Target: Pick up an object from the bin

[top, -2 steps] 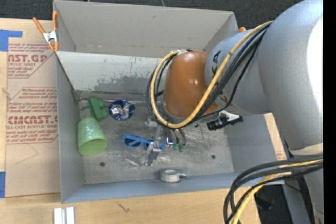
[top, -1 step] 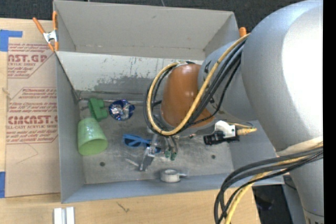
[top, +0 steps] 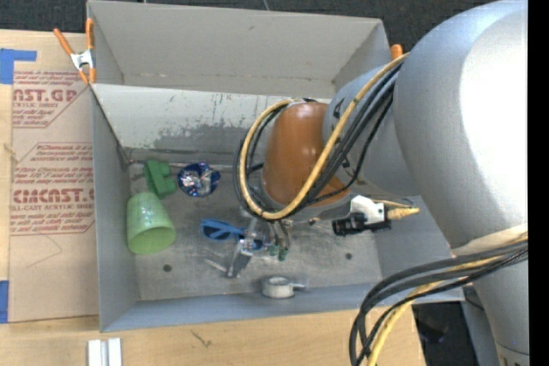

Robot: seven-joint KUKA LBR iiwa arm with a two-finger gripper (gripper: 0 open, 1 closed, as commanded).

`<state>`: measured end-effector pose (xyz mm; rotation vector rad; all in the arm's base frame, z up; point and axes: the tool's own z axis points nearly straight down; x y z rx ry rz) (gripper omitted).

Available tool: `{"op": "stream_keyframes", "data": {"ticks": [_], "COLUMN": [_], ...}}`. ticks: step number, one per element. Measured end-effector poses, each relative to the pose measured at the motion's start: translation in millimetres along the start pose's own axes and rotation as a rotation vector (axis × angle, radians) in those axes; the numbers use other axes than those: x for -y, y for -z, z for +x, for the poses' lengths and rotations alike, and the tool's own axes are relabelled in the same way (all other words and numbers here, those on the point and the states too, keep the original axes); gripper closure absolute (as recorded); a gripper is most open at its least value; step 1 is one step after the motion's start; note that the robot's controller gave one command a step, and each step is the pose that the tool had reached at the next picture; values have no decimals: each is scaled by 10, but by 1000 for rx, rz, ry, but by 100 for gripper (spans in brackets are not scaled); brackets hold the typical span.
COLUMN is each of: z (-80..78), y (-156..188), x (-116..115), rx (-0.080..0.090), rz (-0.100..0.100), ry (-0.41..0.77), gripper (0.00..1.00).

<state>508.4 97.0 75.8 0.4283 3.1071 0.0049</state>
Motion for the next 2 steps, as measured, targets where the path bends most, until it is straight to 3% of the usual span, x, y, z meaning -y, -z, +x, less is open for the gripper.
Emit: {"op": "stream_keyframes", "data": {"ticks": [1,2], "z": [-15,-33], "y": [22,680], "x": [-10,-26], "rx": [3,1], "rz": [-3,0], "ry": [-1,0], "gripper": [100,100]}}
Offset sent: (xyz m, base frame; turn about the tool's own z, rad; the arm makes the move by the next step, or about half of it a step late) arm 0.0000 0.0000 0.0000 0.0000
